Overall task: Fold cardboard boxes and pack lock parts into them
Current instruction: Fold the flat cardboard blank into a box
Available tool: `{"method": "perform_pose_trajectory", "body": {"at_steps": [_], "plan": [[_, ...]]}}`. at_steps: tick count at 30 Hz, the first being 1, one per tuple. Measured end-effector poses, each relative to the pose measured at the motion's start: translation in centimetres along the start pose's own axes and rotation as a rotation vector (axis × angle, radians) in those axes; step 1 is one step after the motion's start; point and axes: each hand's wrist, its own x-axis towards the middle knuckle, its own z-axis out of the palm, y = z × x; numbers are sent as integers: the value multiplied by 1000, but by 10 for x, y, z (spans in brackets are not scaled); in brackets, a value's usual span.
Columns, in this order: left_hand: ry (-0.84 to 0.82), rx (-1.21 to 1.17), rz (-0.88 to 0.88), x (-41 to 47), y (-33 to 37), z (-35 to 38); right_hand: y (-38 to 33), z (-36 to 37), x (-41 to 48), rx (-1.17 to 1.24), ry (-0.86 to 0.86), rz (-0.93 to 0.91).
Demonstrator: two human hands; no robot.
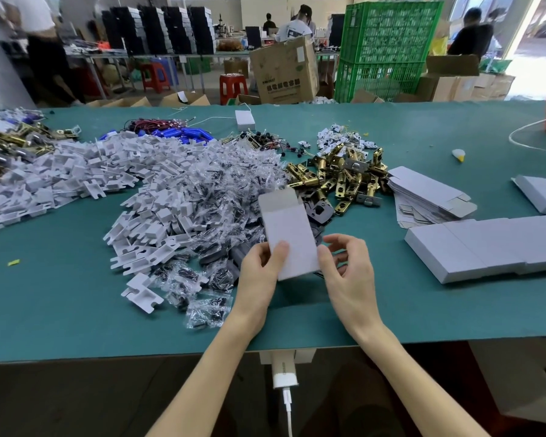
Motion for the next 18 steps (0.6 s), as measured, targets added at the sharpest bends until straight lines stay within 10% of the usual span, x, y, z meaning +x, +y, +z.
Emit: {"method": "perform_pose_trajectory", "body": {"at_steps": [10,18], "plan": [[-24,28,-3,2,-4,0,12,-3,12,119,-127,191],[-66,61,14,-1,-4,2,36,-13,104,-484,-218,78]]}}
